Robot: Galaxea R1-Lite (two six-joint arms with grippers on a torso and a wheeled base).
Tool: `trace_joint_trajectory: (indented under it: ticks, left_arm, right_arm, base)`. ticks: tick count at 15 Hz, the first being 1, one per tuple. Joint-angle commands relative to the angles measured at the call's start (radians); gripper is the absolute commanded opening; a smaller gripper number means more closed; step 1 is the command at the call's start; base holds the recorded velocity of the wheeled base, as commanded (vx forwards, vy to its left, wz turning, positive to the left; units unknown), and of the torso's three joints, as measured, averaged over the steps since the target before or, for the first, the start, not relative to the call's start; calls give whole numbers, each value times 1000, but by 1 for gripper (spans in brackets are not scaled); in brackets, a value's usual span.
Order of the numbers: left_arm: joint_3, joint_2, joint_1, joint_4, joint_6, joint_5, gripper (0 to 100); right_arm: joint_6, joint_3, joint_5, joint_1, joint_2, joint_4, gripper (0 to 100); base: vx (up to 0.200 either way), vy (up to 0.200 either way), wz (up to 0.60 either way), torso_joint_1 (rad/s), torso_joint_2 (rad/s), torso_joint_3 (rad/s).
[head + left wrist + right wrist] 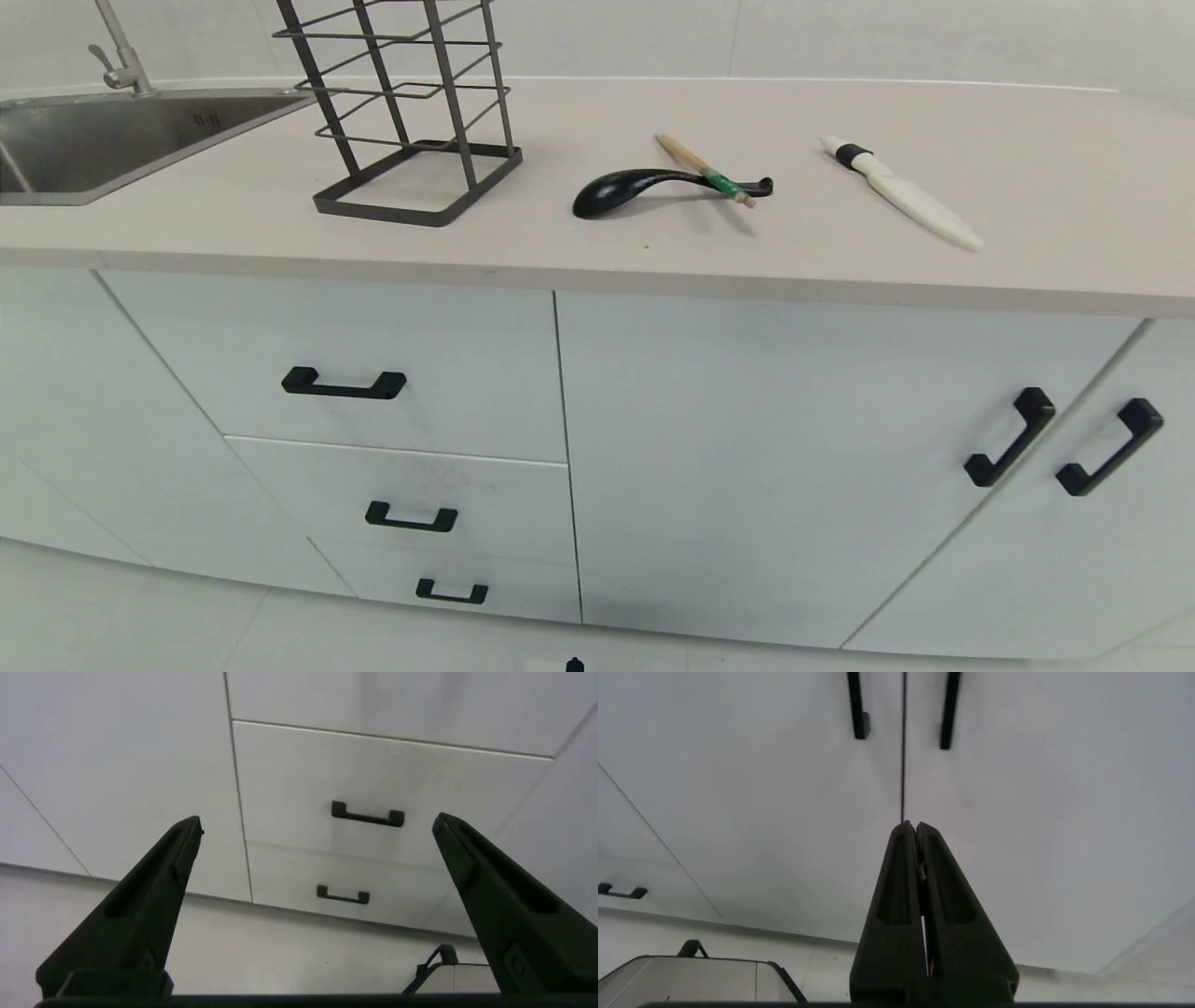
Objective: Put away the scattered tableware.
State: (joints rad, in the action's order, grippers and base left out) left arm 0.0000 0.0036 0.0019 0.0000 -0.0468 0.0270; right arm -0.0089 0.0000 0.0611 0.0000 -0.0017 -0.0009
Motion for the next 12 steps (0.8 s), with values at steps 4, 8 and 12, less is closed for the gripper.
trace_joint_trajectory:
  ticks: [4,8,12]
  left_arm:
    - [0,1,0,0,-1,1,100]
    - [0,-1,1,0,15,-2,100]
    - [0,1,1,3,47,-18,100]
  right_arm:
    - [0,0,0,0,2,-1,0]
    - [0,0,0,0,2,-1,0]
    - [0,0,0,2,2,-1,0]
  base:
    - [0,0,0,0,0,0]
    - [0,0,0,0,0,0]
    - [0,0,0,0,0,0]
